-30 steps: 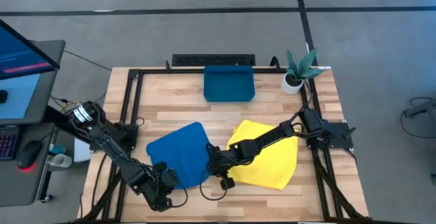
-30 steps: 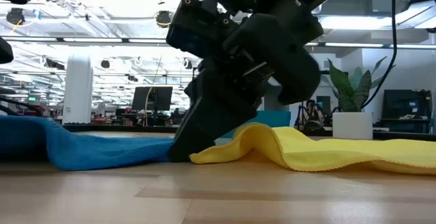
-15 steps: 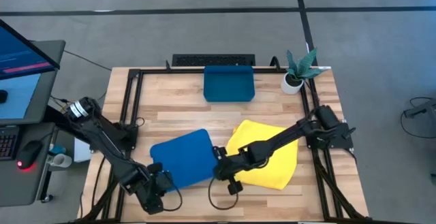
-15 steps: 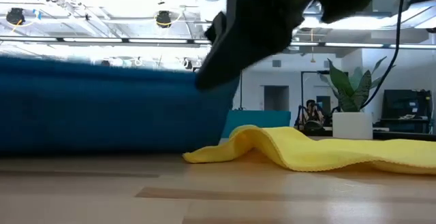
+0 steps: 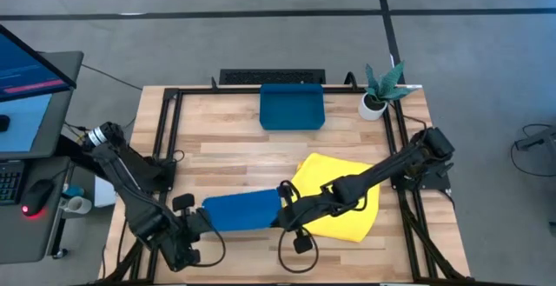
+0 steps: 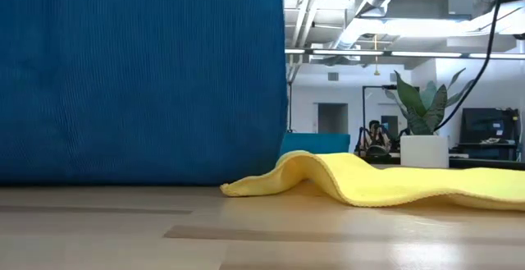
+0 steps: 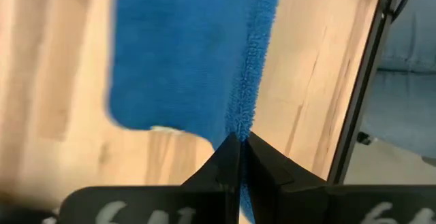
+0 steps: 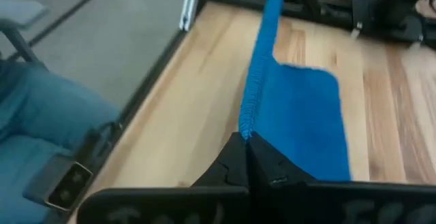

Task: Roll microfiber towels into tight, uniform cylinder then place into a basket
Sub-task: Roll the blue microfiber cloth

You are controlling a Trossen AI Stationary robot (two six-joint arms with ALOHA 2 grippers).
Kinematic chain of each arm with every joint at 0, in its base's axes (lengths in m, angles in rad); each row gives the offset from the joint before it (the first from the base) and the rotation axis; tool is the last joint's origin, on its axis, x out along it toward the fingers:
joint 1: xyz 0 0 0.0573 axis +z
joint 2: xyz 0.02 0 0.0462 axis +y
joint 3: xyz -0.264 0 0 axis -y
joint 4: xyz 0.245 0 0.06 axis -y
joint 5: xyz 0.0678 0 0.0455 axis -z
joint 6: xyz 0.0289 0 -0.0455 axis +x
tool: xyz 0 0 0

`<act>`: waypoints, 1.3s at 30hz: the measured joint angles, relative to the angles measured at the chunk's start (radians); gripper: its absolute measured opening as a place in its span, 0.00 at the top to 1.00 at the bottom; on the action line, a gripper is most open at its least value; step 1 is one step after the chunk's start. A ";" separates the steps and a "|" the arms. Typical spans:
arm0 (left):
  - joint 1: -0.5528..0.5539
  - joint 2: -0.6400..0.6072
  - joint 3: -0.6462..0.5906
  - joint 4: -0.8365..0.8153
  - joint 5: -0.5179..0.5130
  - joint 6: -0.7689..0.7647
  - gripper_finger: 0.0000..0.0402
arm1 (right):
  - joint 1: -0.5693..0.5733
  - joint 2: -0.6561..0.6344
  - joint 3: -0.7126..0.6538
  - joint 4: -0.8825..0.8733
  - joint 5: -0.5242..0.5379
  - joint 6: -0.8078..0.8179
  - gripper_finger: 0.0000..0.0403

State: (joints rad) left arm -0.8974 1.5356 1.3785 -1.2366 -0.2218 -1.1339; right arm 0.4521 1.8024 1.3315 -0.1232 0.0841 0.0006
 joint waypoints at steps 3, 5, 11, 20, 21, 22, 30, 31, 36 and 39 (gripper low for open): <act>0.000 0.001 0.066 -0.080 0.001 -0.004 1.00 | 0.005 -0.020 0.001 0.027 0.000 0.010 0.98; 0.000 0.001 0.106 -0.119 0.011 -0.017 1.00 | 0.006 -0.032 0.001 0.034 0.000 0.028 0.97; 0.000 0.002 0.231 -0.204 0.037 -0.040 1.00 | 0.006 -0.036 0.049 0.038 -0.002 0.060 0.97; 0.012 0.002 0.383 -0.313 0.115 -0.145 1.00 | 0.007 -0.028 0.185 -0.017 -0.004 0.115 0.97; 0.013 0.002 0.394 -0.326 0.141 -0.169 1.00 | 0.007 -0.028 0.189 -0.019 -0.004 0.115 0.97; 0.013 0.002 0.404 -0.335 0.169 -0.189 1.00 | 0.006 -0.028 0.194 -0.020 -0.004 0.115 0.97; 0.012 0.001 0.444 -0.335 0.202 -0.217 1.00 | -0.009 -0.027 0.199 -0.017 -0.004 0.173 0.97; 0.012 0.002 0.440 -0.335 0.187 -0.219 1.00 | -0.009 -0.026 0.199 -0.019 -0.004 0.183 0.97; 0.006 0.002 0.419 -0.336 0.199 -0.265 1.00 | 0.000 -0.008 0.197 -0.026 -0.005 0.210 0.98; -0.010 0.002 0.419 -0.328 0.238 -0.279 1.00 | 0.006 -0.009 0.199 -0.009 -0.004 0.222 0.99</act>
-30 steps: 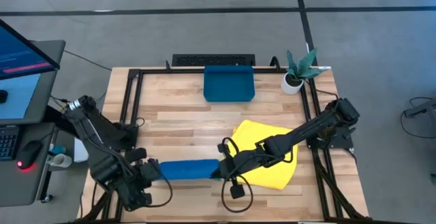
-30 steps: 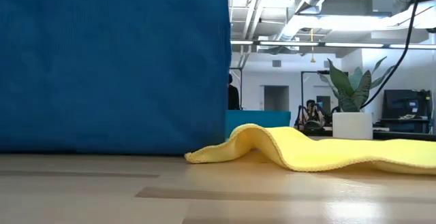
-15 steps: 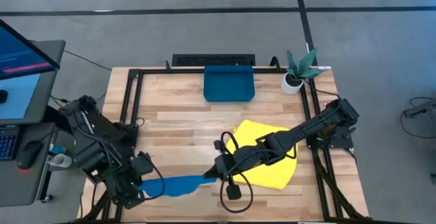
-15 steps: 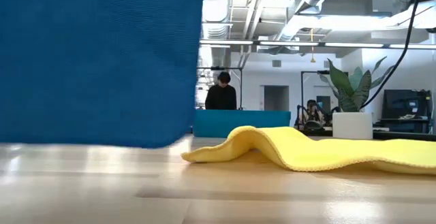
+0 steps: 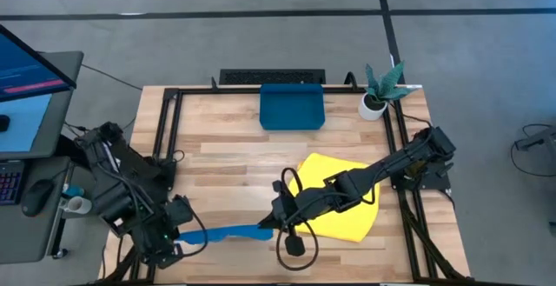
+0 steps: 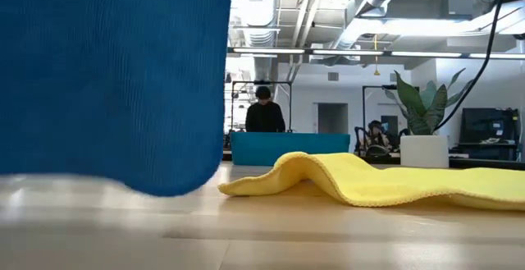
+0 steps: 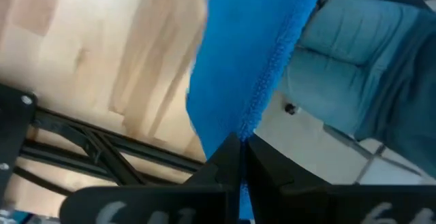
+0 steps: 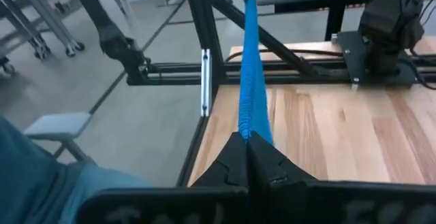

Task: Roll microfiber towels into tight, uniform cylinder then place into a basket
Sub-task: Roll the blue microfiber cloth

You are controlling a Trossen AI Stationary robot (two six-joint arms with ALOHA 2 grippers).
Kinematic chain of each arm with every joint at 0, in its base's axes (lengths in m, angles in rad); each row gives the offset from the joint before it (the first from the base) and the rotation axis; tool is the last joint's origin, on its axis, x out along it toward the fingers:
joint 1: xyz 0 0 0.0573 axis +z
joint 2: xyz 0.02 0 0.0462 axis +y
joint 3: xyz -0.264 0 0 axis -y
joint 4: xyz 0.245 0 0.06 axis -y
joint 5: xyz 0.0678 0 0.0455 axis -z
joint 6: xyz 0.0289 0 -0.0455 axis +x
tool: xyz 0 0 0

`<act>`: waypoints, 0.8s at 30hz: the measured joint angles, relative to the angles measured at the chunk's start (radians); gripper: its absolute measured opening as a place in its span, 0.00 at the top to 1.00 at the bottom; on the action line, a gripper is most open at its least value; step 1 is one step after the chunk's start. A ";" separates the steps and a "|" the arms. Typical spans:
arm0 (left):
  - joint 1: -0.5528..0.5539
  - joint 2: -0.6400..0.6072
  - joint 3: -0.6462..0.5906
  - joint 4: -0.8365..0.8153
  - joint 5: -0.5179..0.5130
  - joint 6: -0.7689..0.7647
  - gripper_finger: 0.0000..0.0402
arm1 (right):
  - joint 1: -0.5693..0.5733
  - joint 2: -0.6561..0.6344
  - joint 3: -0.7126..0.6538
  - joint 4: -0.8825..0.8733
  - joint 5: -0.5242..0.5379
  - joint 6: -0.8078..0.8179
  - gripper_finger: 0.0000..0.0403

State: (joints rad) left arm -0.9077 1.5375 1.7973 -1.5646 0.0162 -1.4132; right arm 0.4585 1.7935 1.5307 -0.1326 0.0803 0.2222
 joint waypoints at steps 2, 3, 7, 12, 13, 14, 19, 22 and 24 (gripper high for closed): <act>-0.010 0.000 0.000 0.014 0.010 -0.028 1.00 | 0.008 0.000 0.000 0.011 0.000 0.014 0.98; -0.014 0.000 0.001 0.027 0.013 -0.040 1.00 | 0.013 0.000 0.000 0.023 0.000 0.015 0.98; -0.037 0.000 0.001 0.090 0.015 -0.073 1.00 | 0.035 0.000 0.000 0.036 -0.001 0.042 0.97; -0.061 0.000 0.001 0.172 0.016 -0.090 1.00 | 0.056 0.000 0.000 0.037 -0.002 0.048 0.99; -0.065 0.000 0.001 0.182 0.015 -0.098 1.00 | 0.059 0.000 0.000 0.044 -0.002 0.048 0.99; -0.069 0.000 0.001 0.183 0.013 -0.108 1.00 | 0.063 0.000 0.000 0.050 -0.003 0.048 0.98; -0.077 0.000 0.001 0.112 -0.079 -0.078 1.00 | 0.059 0.000 0.000 0.001 -0.002 0.003 0.97; -0.078 0.010 0.000 -0.016 -0.233 -0.046 1.00 | 0.034 0.019 0.001 -0.062 0.025 -0.032 0.98; -0.078 0.016 -0.027 -0.006 -0.286 -0.030 1.00 | 0.020 0.037 -0.002 -0.116 0.048 -0.036 0.99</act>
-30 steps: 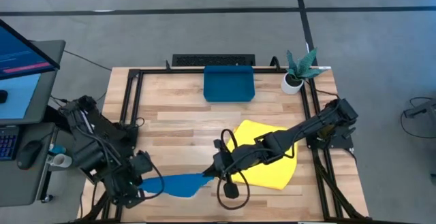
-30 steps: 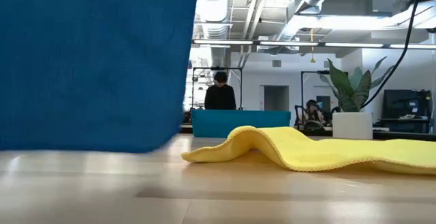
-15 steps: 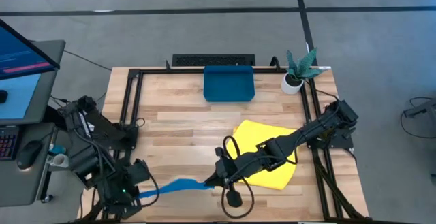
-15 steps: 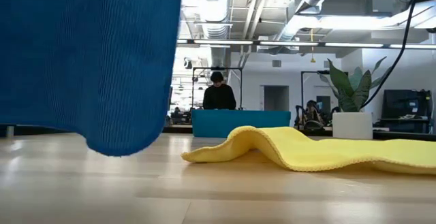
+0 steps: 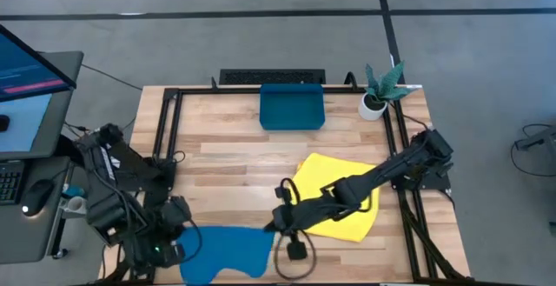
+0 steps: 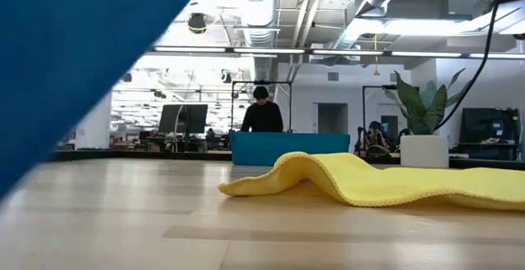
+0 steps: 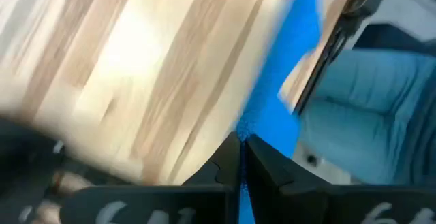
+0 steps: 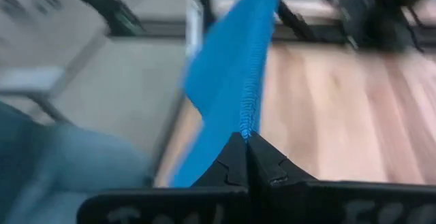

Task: Roll microfiber towels into tight, uniform cylinder then place into a basket
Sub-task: Roll the blue microfiber cloth

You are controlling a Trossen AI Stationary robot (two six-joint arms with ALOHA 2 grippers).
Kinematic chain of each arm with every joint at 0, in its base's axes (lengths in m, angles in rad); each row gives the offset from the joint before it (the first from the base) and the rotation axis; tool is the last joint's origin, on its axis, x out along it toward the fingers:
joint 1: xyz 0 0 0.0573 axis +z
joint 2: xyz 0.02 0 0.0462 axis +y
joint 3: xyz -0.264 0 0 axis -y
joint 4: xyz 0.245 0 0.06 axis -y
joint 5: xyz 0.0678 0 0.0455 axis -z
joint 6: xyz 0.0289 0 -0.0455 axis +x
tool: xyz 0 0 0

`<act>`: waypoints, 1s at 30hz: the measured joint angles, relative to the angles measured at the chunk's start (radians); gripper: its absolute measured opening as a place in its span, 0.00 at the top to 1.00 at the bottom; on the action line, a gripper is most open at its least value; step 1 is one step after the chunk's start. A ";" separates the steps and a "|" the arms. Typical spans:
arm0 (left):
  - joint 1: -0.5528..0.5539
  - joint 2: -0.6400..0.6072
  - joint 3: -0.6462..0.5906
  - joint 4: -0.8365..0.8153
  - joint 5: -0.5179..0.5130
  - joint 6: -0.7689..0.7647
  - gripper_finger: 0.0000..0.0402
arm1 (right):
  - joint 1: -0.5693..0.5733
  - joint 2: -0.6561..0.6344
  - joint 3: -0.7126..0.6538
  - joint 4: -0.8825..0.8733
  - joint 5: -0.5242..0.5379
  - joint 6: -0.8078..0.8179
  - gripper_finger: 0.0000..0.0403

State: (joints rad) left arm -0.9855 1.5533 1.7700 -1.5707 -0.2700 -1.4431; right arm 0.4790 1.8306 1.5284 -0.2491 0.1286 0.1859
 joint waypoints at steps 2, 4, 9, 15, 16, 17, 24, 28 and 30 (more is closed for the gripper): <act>0.000 0.004 -0.044 0.009 -0.007 0.049 1.00 | -0.029 0.040 0.005 0.009 0.000 0.000 0.99; 0.005 0.002 -0.119 0.011 -0.010 0.054 1.00 | -0.048 0.066 -0.001 -0.046 0.001 -0.001 0.98; 0.029 0.004 -0.349 0.001 0.031 0.054 1.00 | -0.108 0.134 0.001 -0.048 0.004 -0.013 0.98; 0.067 0.004 -0.534 0.025 0.035 0.075 1.00 | -0.183 0.181 0.006 -0.049 0.004 -0.076 0.98; 0.072 0.004 -0.553 0.028 0.025 0.087 1.00 | -0.195 0.184 0.004 -0.058 0.005 -0.089 0.98; 0.081 0.004 -0.570 0.036 0.005 0.100 1.00 | -0.204 0.185 0.000 -0.074 0.004 -0.105 0.98; 0.205 0.003 -0.655 0.013 -0.084 0.186 1.00 | -0.281 0.198 0.001 -0.101 0.003 -0.140 0.99; 0.286 0.002 -0.695 0.024 -0.104 0.267 1.00 | -0.314 0.197 0.002 -0.127 0.003 -0.173 0.98; 0.318 0.002 -0.721 0.035 -0.112 0.310 1.00 | -0.326 0.197 0.002 -0.137 0.002 -0.192 0.97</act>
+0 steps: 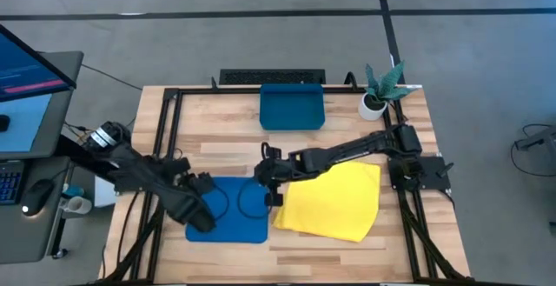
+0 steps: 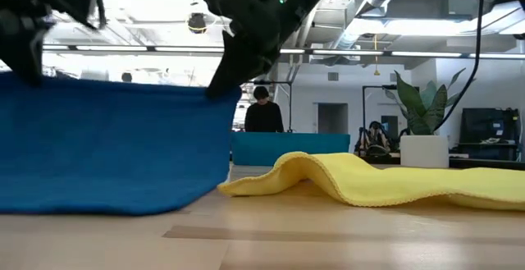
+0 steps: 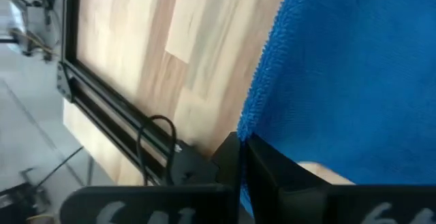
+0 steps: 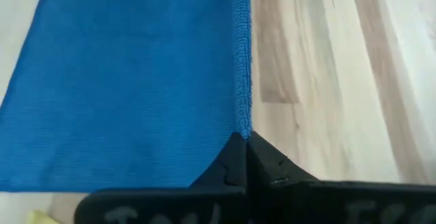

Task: Roll microfiber towels into tight, uniform cylinder then place into a basket
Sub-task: Roll the blue microfiber cloth

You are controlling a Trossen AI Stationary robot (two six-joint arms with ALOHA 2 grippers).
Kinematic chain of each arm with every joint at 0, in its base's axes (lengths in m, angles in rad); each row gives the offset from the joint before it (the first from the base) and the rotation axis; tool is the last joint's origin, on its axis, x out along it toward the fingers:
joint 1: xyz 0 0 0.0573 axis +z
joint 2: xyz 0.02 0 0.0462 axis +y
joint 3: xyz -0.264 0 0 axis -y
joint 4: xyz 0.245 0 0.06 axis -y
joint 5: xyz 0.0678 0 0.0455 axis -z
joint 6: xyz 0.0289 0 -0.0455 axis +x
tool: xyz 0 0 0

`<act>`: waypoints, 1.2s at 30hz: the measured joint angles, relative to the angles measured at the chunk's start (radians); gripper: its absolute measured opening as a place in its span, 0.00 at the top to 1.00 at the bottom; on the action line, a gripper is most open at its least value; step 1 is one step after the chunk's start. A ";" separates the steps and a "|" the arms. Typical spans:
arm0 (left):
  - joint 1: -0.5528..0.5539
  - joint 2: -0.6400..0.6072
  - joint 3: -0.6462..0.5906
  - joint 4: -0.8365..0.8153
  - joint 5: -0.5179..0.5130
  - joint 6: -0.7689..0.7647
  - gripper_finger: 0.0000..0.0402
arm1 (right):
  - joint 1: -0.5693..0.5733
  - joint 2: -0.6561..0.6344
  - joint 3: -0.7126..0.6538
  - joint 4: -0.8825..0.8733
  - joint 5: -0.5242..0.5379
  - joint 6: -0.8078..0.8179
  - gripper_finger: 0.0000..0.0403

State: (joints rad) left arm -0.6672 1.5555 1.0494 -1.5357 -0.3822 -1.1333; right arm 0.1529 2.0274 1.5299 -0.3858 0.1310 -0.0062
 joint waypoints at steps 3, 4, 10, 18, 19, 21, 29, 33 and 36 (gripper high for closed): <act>0.031 0.000 -0.025 0.050 0.000 0.062 1.00 | -0.016 0.000 0.000 -0.011 0.000 -0.009 0.98; 0.037 0.000 -0.029 0.066 0.003 0.081 1.00 | -0.020 0.000 0.000 -0.013 -0.001 -0.019 0.98; 0.021 0.000 -0.054 0.167 0.027 0.135 1.00 | 0.008 0.017 0.000 -0.015 0.003 0.005 0.98; -0.072 0.000 -0.060 0.208 0.067 0.072 1.00 | 0.091 0.084 0.001 0.018 0.055 0.062 0.98; -0.081 0.000 -0.060 0.224 0.073 0.065 1.00 | 0.100 0.088 0.000 0.020 0.055 0.070 0.98; -0.097 0.000 -0.060 0.258 0.088 0.043 1.00 | 0.121 0.088 0.000 0.024 0.055 0.083 0.98; -0.134 0.000 -0.060 0.384 0.147 0.037 1.00 | 0.191 0.087 0.000 0.027 0.088 0.120 0.98; -0.134 0.000 -0.060 0.378 0.150 0.024 1.00 | 0.208 0.088 0.000 0.033 0.088 0.182 0.98; -0.134 0.000 -0.060 0.365 0.151 0.026 1.00 | 0.210 0.106 0.000 0.063 0.085 0.185 0.98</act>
State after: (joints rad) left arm -0.8017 1.5558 0.9894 -1.1703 -0.2314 -1.1072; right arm 0.3632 2.1335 1.5302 -0.3233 0.2164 0.1789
